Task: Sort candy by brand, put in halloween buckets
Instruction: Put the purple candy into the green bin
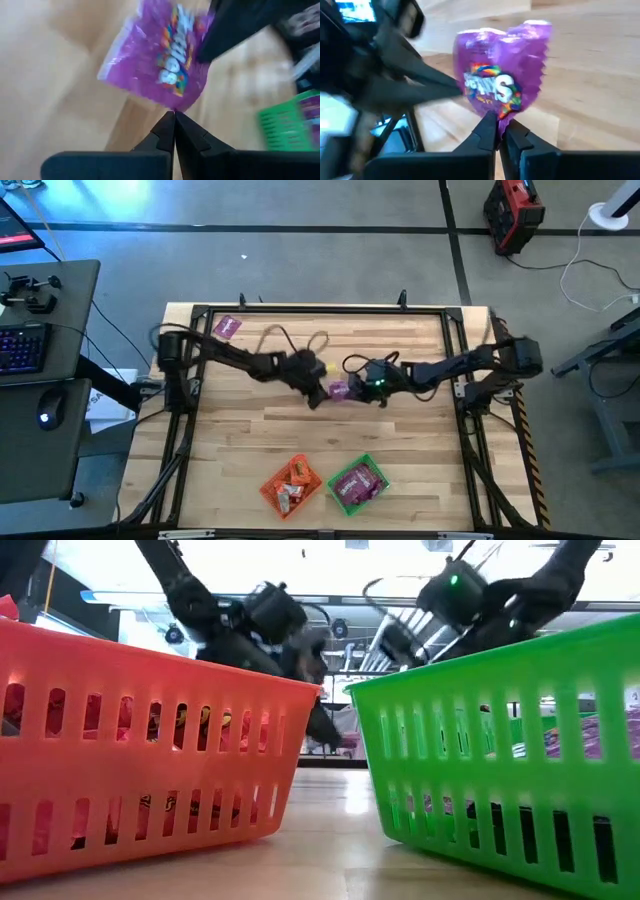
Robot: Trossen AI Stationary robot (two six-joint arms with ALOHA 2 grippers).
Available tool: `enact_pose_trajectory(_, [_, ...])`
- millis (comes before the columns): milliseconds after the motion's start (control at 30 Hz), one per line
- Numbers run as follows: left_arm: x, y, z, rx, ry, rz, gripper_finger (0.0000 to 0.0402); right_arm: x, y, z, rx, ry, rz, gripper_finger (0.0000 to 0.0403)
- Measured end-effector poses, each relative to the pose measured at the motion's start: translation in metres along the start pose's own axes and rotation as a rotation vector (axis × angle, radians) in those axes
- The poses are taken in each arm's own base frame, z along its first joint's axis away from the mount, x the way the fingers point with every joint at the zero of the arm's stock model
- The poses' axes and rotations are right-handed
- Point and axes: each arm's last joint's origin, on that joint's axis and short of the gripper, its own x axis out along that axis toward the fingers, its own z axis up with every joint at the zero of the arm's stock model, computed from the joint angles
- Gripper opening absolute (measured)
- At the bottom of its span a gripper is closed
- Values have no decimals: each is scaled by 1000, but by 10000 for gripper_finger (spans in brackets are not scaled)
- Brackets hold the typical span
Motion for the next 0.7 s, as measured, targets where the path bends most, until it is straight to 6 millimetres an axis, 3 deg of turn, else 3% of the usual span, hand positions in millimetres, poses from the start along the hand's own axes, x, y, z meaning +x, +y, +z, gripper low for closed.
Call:
enact_pose_trajectory(200, [-66,2,29,60,-32,52,0,-44,18,-9,-148,58,46,1])
enact_pose_trajectory(400, [-135,-7,52,149,-255,256,0,-78,35,-57,-321,379,185,0])
enact_pose_trajectory(533, [-161,-9,63,158,-397,293,0,-80,30,-102,-415,577,162,0])
enact_pose_trajectory(700, [-167,-8,66,127,-429,297,0,-71,17,-141,-493,703,83,0])
